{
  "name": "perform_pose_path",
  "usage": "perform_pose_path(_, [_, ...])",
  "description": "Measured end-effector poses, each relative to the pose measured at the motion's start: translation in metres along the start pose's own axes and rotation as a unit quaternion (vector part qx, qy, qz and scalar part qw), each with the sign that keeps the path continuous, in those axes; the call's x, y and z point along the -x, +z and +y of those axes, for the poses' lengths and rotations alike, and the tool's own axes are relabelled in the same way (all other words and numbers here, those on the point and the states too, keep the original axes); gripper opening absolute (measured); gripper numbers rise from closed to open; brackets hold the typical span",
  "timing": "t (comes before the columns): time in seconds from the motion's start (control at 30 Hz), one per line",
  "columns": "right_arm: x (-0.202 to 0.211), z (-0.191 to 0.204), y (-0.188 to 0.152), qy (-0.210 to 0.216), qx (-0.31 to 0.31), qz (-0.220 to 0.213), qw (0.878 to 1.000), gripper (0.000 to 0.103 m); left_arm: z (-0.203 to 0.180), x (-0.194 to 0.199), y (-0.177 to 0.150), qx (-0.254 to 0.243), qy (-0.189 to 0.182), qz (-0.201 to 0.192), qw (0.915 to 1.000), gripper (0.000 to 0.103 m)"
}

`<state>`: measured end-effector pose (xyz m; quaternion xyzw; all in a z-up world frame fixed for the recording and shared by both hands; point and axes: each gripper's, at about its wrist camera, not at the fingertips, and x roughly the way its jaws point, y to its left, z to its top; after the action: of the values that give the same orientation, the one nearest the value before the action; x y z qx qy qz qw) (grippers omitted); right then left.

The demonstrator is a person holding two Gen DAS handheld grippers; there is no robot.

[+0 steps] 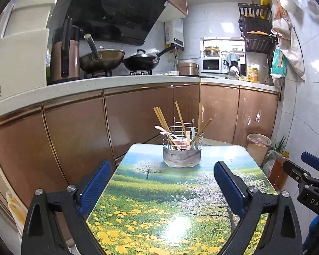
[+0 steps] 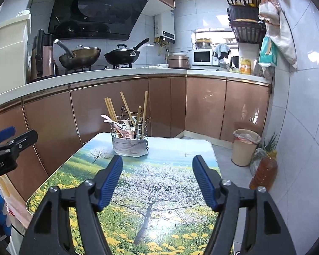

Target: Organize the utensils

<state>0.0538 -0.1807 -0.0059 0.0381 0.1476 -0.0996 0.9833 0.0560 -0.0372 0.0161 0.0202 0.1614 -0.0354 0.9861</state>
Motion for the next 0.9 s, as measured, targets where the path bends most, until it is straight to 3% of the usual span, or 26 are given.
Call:
perform_pose_path(0.23, [0.006, 0.006, -0.003, -0.012, 0.006, -0.01, 1.0, 0.071, -0.007, 0.01, -0.005, -0.017, 0.013, -0.019, 0.9996, 0.103])
perform_pose_path(0.47, [0.004, 0.001, -0.005, -0.025, -0.004, -0.011, 1.0, 0.078, -0.006, 0.009, -0.008, -0.015, 0.017, -0.014, 0.9996, 0.103])
perform_pose_path(0.9, [-0.012, -0.003, -0.017, -0.026, -0.013, 0.004, 1.0, 0.079, -0.005, -0.007, -0.018, -0.014, 0.026, 0.005, 0.9996, 0.103])
